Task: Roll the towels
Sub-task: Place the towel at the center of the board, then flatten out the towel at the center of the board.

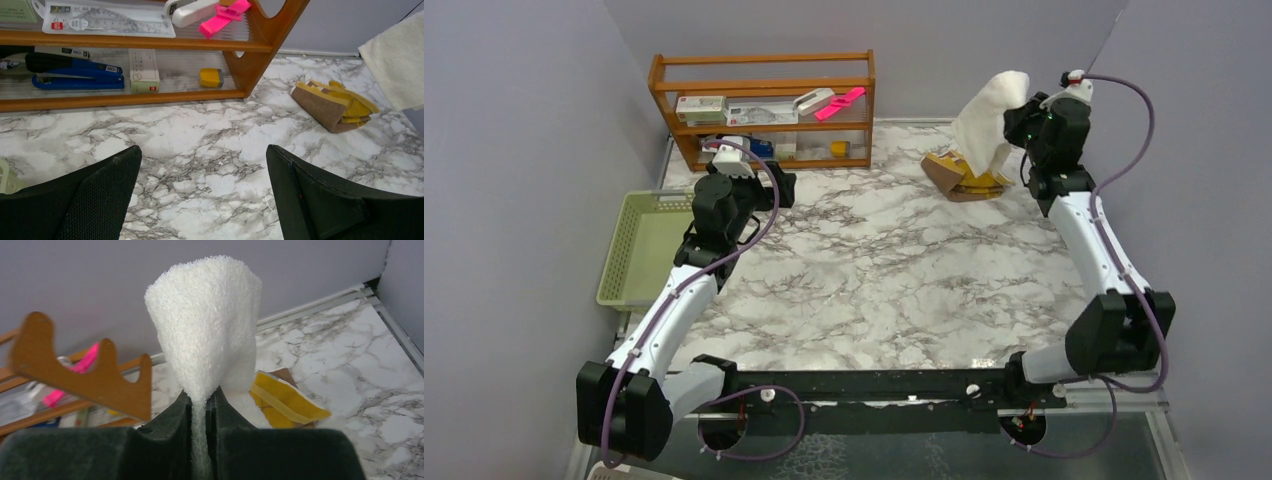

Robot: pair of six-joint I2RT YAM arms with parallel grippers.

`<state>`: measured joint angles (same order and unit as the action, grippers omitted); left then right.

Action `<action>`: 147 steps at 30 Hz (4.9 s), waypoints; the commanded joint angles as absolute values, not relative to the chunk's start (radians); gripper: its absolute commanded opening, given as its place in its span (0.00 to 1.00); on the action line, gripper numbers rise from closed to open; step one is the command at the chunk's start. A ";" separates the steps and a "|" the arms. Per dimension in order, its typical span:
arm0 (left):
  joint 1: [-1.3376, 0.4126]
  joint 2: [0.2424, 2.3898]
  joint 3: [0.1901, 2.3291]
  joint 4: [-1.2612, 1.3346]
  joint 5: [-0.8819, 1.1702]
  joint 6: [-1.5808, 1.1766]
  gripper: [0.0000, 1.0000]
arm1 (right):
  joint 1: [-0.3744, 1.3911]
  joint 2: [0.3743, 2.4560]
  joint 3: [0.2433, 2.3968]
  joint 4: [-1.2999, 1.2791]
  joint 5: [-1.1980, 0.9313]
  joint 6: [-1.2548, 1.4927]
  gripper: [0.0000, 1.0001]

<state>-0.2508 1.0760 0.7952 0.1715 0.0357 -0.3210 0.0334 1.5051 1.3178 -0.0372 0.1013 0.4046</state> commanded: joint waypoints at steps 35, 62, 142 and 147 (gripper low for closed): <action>-0.285 1.303 0.841 0.281 0.277 -0.425 0.98 | 0.105 2.214 1.664 -0.214 -0.172 0.414 0.73; -0.852 1.992 1.249 0.376 0.094 -0.229 0.96 | 0.063 0.877 0.830 0.412 -0.339 0.792 0.93; -0.997 2.133 1.417 0.118 -0.231 -0.180 0.53 | 0.066 0.674 0.808 0.521 -0.359 1.127 1.00; -0.998 2.136 1.402 0.143 -0.151 -0.197 0.53 | 0.066 0.674 0.799 0.522 -0.353 1.128 0.99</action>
